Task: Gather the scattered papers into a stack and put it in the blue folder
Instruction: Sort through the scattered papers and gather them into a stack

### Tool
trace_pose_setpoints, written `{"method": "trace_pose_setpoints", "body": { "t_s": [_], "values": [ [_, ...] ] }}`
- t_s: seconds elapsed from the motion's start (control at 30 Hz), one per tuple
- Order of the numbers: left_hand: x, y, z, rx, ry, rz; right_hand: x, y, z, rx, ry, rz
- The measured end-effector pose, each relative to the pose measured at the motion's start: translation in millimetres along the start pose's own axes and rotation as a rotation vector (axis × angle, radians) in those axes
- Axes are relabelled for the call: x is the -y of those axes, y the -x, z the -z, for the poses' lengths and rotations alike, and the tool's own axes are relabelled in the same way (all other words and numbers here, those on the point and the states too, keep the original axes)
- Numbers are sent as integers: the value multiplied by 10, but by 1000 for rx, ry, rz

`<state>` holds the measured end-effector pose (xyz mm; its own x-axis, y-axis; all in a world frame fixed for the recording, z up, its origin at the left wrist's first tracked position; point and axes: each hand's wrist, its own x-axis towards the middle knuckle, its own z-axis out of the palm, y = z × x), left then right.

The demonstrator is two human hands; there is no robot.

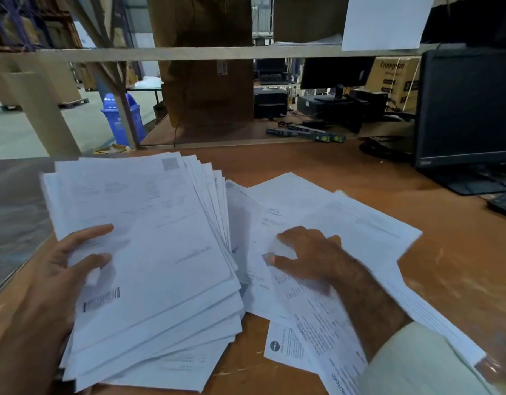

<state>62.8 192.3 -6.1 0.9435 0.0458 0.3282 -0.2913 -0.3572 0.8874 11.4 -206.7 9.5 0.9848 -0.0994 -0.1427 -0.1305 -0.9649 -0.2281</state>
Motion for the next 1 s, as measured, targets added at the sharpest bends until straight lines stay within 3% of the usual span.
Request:
{"method": "trace_pose_setpoints", "body": {
  "t_s": [0.17, 0.27, 0.4, 0.53, 0.63, 0.73, 0.8, 0.9, 1.0],
  "values": [
    [18, 43, -255, 40, 33, 35, 155, 86, 105, 8, -292, 124],
    [87, 41, -307, 77, 37, 48, 81, 33, 105, -115, -121, 56],
    [152, -7, -292, 69, 105, 98, -141, 24, 73, -9, 55, -91],
    [127, -8, -309, 71, 129, 40, -49, 41, -7, 15, 85, 2],
    [167, 6, -329, 127, 99, 72, -69, 16, 49, -24, -11, -11],
    [162, 25, -334, 177, 71, 72, -287, 19, 133, -223, -149, -228],
    [143, 43, -328, 175, 81, 72, -395, 49, 151, -241, -123, -320],
    [90, 70, -348, 180, 76, 63, -455, 102, 165, -223, -162, -340],
    [-60, 122, -392, 152, 69, 76, -548, 174, 241, -251, -350, -256]
  ]
}}
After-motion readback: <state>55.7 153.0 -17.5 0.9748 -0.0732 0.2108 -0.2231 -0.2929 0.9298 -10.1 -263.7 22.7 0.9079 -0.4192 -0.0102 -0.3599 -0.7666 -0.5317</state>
